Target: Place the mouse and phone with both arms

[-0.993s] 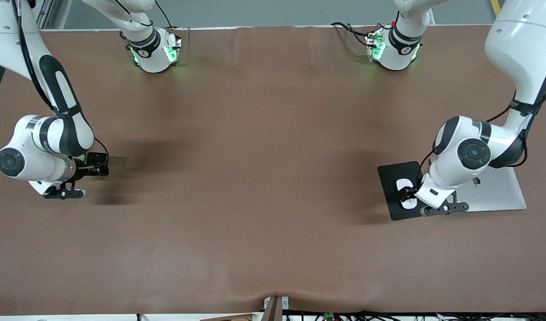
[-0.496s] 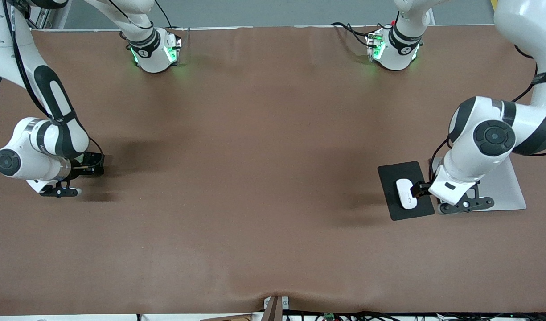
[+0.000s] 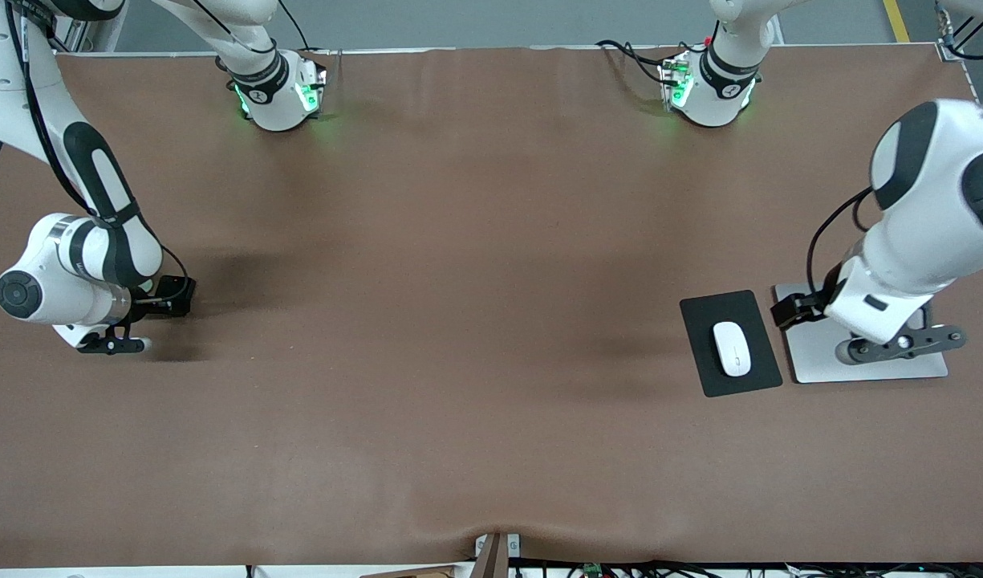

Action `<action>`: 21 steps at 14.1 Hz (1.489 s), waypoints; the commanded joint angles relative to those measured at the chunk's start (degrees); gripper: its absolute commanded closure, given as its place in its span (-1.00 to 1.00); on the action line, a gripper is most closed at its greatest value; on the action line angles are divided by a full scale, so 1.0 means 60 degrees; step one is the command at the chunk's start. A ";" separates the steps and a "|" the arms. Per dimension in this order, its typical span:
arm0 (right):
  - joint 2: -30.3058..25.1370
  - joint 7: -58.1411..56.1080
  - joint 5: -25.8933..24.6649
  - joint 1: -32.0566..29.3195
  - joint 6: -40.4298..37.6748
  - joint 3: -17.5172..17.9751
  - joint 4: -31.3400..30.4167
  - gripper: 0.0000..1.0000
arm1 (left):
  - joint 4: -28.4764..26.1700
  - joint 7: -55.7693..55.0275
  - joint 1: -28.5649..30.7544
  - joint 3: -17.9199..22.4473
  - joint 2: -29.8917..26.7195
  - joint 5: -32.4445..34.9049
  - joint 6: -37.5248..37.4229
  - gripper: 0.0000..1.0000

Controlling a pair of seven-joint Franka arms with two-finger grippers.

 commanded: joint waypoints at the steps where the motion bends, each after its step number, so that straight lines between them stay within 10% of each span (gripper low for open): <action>1: -0.0090 -0.0121 -0.0200 -0.0168 -0.0055 0.0198 0.0116 -1.00 | 0.0377 0.0603 0.0439 -0.0089 -0.0452 -0.0596 -0.0820 -1.00; 9: -0.1039 0.1004 0.0092 0.1295 -0.0948 0.0272 0.1171 -1.00 | 0.0378 0.1613 0.0514 0.0042 -0.1784 -0.1357 -0.1554 -1.00; 15: -0.3032 0.1460 0.1792 0.1721 -0.2804 0.0491 0.1375 -1.00 | -0.0410 0.1863 -0.2922 0.4166 -0.2970 -0.2676 -0.2067 -1.00; 21: -0.4659 0.2323 0.1733 0.2176 -0.5295 0.0374 0.2019 -1.00 | -0.0779 0.1834 -0.3470 0.4554 -0.3442 -0.2752 -0.2315 -1.00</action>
